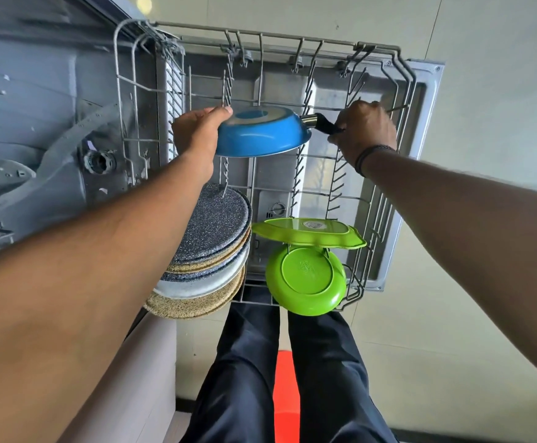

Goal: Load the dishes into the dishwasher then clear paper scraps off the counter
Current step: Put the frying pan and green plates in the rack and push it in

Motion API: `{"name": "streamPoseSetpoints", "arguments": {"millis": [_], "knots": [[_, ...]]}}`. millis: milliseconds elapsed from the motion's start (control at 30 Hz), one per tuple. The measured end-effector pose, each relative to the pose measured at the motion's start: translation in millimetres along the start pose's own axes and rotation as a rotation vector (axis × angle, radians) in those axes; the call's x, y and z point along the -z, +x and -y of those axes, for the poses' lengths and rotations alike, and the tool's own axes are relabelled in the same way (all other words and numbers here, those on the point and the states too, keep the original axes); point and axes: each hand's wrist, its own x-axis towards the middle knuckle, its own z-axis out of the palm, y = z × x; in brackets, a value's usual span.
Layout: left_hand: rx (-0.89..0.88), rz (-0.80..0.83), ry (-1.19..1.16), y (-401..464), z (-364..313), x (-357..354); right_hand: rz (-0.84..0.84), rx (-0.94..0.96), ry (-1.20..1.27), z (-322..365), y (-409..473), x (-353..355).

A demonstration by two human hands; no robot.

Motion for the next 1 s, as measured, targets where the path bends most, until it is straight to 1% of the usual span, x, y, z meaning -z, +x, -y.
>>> {"name": "streamPoseSetpoints", "arguments": {"millis": [133, 233, 300, 433, 533, 600, 667, 733, 833, 933, 1000], "knots": [[-0.01, -0.066, 0.044, 1.4, -0.8, -2.9, -0.05, 0.01, 0.01, 1.7, -7.9, -3.6], [-0.003, -0.061, 0.053, 3.5, -2.4, -3.9, -0.08, -0.015, 0.052, -0.3, -10.7, -6.2], [0.02, -0.043, 0.033, 5.0, -3.4, -4.8, -0.08, -0.067, 0.13, -7.1, -9.4, -8.3], [0.06, 0.004, 0.024, 13.2, -1.3, -4.0, -0.027, -0.15, 0.36, -21.7, -6.9, -6.4], [0.117, 0.046, 0.012, 34.4, 13.1, -2.4, 0.019, -0.154, 0.392, -27.3, -7.3, -3.1], [0.114, 0.027, 0.013, 23.1, 5.7, -4.9, 0.044, -0.174, 0.42, -29.9, -4.6, -3.0], [0.074, -0.044, 0.018, 6.9, -5.4, -10.0, 0.072, -0.22, 0.461, -31.1, -0.4, -3.1], [0.042, -0.115, 0.037, 0.1, -10.9, -16.3, 0.08, -0.251, 0.479, -31.8, 2.1, -2.6], [0.049, -0.16, 0.018, 1.0, -12.3, -20.4, 0.068, -0.281, 0.49, -33.1, 5.3, -2.7], [0.085, -0.154, -0.035, 2.6, -13.2, -20.2, 0.03, -0.293, 0.466, -30.2, 4.6, -4.1], [0.147, -0.145, -0.116, 7.2, -13.5, -14.8, -0.002, -0.277, 0.385, -27.8, 1.1, -7.3]]}}
